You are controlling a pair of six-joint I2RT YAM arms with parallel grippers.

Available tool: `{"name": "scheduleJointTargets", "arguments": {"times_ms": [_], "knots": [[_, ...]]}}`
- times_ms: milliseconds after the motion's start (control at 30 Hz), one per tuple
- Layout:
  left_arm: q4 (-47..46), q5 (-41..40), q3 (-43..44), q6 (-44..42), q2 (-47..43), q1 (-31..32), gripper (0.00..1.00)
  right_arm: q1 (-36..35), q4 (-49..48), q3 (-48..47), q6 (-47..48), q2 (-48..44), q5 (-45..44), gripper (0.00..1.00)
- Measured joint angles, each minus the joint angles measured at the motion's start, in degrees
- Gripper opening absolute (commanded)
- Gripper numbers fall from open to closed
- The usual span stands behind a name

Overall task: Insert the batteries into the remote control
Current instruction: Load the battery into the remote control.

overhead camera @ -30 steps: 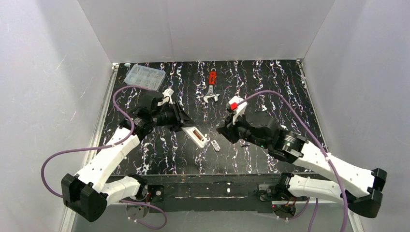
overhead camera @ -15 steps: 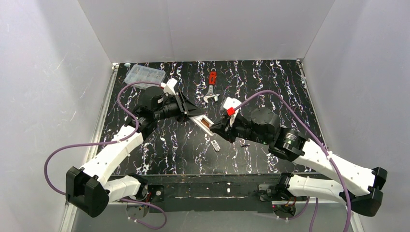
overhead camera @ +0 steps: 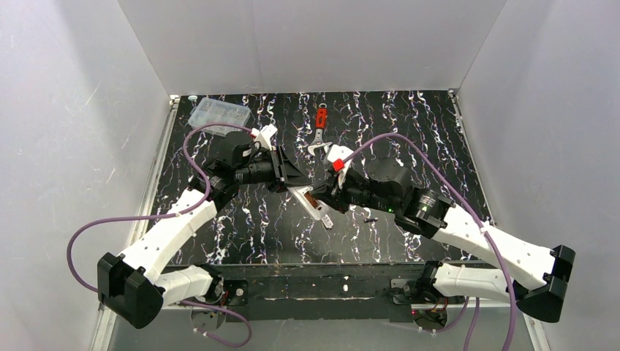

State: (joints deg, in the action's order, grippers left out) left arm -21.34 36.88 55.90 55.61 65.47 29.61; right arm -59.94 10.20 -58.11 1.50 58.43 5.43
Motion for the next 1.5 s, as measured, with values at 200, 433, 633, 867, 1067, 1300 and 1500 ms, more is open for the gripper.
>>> {"name": "scheduleJointTargets", "arguments": {"times_ms": [200, 433, 633, 867, 1067, 1300, 1500], "knots": [[3.0, 0.9, 0.6, -2.6, -0.3, 0.2, 0.0, 1.6, -0.1, -0.7, -1.6, 0.6, 2.0, 0.01], [5.0, 0.9, 1.6, -4.3, -0.6, 0.3, 0.0, 2.2, -0.1, -0.7, -4.5, 1.1, 3.2, 0.01], [6.5, 0.8, 2.0, -5.1, -0.6, 0.3, 0.0, 2.2, -0.1, -1.0, -7.0, 1.9, 4.9, 0.01], [7.1, 0.8, 2.3, -5.3, -0.6, 0.3, 0.0, 2.2, -0.2, -1.4, -7.8, 2.7, 6.4, 0.01], [7.1, 0.8, 2.5, -5.2, -0.5, 0.3, 0.0, 2.2, -0.5, -1.4, -7.8, 3.8, 6.7, 0.01], [7.2, 0.8, 3.1, -5.0, -0.5, 0.2, 0.0, 2.3, -1.4, -1.4, -7.7, 4.8, 6.7, 0.01], [8.2, 0.8, 3.7, -5.1, -0.4, 0.3, 0.0, 2.4, -1.4, -1.4, -7.0, 4.8, 6.7, 0.01]]}}
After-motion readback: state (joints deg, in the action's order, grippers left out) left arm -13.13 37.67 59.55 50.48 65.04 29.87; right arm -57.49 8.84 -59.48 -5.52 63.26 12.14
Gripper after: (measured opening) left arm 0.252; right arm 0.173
